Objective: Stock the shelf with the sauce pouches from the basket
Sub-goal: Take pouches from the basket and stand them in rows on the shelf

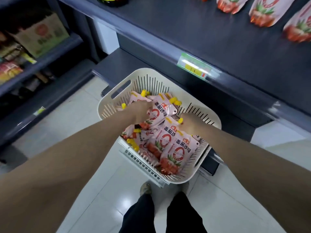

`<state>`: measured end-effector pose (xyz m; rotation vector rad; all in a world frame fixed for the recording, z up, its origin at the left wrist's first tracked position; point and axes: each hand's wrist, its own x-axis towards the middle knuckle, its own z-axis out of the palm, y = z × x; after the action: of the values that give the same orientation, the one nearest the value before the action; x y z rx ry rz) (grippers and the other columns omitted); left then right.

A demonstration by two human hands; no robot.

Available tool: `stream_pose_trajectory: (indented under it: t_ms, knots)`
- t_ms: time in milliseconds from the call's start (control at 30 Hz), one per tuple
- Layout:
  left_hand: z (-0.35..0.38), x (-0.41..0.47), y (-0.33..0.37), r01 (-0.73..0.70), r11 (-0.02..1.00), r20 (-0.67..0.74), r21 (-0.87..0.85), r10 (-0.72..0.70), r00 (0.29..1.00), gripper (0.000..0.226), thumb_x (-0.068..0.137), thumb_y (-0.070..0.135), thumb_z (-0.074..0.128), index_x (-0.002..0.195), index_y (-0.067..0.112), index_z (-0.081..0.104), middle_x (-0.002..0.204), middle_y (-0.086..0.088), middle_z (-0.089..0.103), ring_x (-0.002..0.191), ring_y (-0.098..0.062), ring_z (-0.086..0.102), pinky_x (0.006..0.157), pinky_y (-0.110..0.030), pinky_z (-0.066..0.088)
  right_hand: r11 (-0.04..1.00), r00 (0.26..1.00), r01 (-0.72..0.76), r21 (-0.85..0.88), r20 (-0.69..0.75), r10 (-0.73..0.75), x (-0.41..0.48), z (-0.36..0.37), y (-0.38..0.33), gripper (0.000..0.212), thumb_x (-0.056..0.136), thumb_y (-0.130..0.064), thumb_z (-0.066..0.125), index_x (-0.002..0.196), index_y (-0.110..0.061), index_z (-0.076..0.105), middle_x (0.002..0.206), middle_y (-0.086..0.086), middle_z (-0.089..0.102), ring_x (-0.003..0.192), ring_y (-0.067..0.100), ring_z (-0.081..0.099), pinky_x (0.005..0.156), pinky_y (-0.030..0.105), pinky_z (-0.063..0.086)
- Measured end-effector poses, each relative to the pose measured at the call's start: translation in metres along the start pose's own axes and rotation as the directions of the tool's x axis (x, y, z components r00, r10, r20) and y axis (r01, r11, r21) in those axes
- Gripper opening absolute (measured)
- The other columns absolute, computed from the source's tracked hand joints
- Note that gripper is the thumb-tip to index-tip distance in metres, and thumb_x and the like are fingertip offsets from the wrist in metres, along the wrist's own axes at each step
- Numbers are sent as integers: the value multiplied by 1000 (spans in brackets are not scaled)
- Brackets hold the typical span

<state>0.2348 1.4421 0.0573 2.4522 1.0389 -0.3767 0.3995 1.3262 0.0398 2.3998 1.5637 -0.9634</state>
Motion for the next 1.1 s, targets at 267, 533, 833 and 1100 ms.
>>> stream_pose_trajectory:
  t_ms: [267,533,833,1100]
  knots:
    - [21,46,-7,106,956,58,-272,-94,994,74,84,10,63,146,11,22,147,-12,39,131,-31,43,105,-39,39,872,951,-278,404,-15,310,30,24,-1,48,80,-18,73,121,-7,50,105,9,59,99,26,59,71,29,48]
    - [24,66,-7,190,851,85,-490,-171,982,46,81,19,68,124,11,55,106,0,56,107,-24,54,97,-34,44,818,932,-321,478,8,361,32,26,3,43,77,-8,72,116,-7,56,89,2,55,85,19,54,62,24,42]
    - [4,44,-9,196,835,53,-514,-197,979,3,81,4,65,83,5,64,69,-4,53,79,-23,53,62,-25,43,845,968,-234,481,36,248,14,1,-12,35,77,-15,75,111,-11,68,105,2,60,92,17,56,77,23,42]
    - [-56,0,-10,54,734,-129,-677,-191,973,18,82,1,65,85,19,67,63,4,56,40,4,49,41,-9,39,984,965,41,173,-263,7,-27,-52,-59,25,83,-5,60,107,-4,65,103,8,65,94,26,61,72,32,47]
